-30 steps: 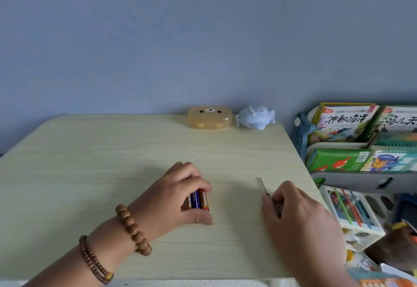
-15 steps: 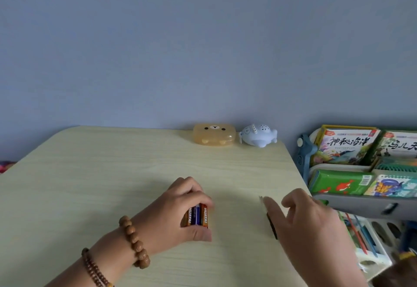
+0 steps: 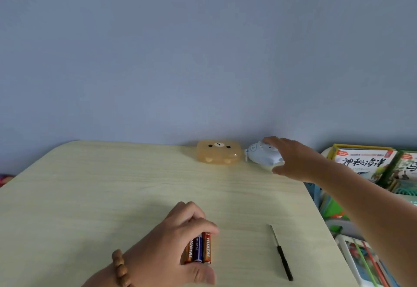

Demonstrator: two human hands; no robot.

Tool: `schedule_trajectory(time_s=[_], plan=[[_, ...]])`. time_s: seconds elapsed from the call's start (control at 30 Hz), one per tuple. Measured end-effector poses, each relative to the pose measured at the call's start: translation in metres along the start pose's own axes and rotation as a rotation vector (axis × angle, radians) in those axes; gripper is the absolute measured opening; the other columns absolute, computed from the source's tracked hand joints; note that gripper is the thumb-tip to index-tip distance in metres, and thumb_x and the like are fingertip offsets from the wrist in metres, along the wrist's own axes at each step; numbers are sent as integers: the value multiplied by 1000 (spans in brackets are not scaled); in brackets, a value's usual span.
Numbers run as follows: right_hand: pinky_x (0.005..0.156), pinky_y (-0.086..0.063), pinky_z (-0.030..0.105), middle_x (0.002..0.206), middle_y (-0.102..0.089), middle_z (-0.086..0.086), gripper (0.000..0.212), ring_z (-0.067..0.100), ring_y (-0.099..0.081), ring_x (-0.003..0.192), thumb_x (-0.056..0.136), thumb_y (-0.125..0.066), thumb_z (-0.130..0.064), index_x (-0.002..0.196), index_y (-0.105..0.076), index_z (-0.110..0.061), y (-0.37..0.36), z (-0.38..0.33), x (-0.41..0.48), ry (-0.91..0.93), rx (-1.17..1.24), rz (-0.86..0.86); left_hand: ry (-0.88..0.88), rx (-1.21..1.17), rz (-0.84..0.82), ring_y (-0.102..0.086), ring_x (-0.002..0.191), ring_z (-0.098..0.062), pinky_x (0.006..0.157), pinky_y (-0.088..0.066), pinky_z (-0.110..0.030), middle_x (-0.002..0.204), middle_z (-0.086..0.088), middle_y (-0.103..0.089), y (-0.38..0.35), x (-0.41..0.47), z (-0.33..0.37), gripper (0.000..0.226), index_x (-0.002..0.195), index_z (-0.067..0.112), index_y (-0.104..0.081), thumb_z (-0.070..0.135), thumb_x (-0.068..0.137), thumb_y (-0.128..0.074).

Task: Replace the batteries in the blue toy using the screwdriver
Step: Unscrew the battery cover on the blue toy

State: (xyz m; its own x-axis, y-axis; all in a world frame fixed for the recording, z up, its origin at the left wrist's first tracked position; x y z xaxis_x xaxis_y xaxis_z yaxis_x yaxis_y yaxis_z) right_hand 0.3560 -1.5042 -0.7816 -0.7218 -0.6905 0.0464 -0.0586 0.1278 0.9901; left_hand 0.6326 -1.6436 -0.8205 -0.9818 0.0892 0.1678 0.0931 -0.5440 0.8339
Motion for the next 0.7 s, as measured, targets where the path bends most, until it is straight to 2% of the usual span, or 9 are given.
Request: schedule_trajectory(time_s=[0.1,0.23,0.3,0.37,0.4,0.47,0.53,0.63,0.7], plan=[[82,-50,34,131,-61,0,61,24,-59,111,84,-71,-30,135,-39,-37,2,4,2,7,0,78,24,-2,-12,-42,115,5,92,-41,-6,115,24,-34,0,0,-1,69,129,44,-54,80,70,-65],[80,-52,34,119,-66,-6,60,20,-61,106,80,-70,-45,133,-42,-41,16,3,-20,21,-34,155,35,32,-28,-39,117,4,94,-43,-8,117,28,-29,1,-3,3,76,133,42,-50,80,69,-64],[73,-50,29,106,-67,-10,57,16,-63,95,78,-70,-48,131,-50,-39,35,-1,-43,0,57,224,25,27,-2,-39,120,4,96,-45,-12,119,28,-29,4,-5,5,80,135,41,-48,79,68,-67],[72,-54,28,94,-70,-14,52,11,-68,82,78,-67,-55,126,-59,-37,49,-8,-72,6,252,218,-14,25,102,-42,123,1,99,-45,-19,124,26,-34,16,-8,11,81,135,41,-48,79,66,-66],[69,-56,27,87,-73,-10,47,12,-70,76,80,-63,-57,121,-65,-34,53,-15,-87,14,417,180,-49,24,198,-45,124,-3,99,-45,-21,126,22,-39,27,-10,18,78,135,39,-49,77,68,-65],[61,-57,30,79,-74,8,40,22,-69,66,83,-57,-46,101,-75,-15,47,-32,-114,-14,889,8,-110,6,388,-50,124,-10,98,-42,-20,129,14,-47,48,-11,39,75,134,33,-52,71,71,-69],[54,-50,33,75,-67,22,45,30,-59,62,84,-52,-38,85,-70,4,27,-56,-137,-61,1257,-249,-150,25,419,-47,130,-10,102,-37,-15,137,13,-44,56,-4,64,84,138,30,-48,68,69,-74],[50,-42,31,68,-60,22,46,26,-53,56,83,-49,-41,81,-68,2,1,-82,-159,-111,1454,-491,-194,103,283,-33,141,-3,110,-26,-9,149,20,-30,40,12,90,102,147,31,-34,70,63,-78],[49,-40,30,64,-60,18,45,25,-51,54,84,-47,-42,76,-68,-3,-10,-91,-168,-145,1500,-579,-199,65,268,-38,137,1,106,-34,-10,147,25,-33,30,17,94,97,145,32,-33,60,65,-82]])
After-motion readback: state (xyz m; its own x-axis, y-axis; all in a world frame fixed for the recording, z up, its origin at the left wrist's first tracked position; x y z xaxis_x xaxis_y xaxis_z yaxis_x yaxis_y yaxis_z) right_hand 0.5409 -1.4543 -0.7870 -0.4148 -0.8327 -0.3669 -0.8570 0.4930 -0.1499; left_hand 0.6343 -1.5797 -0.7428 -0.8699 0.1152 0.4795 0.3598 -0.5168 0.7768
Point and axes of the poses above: each hand's wrist, its own x-axis towards the middle knuckle, its own y-axis out of the back of the hand, z = x × y, the point moved 7 cm from there along x, towards the middle knuckle
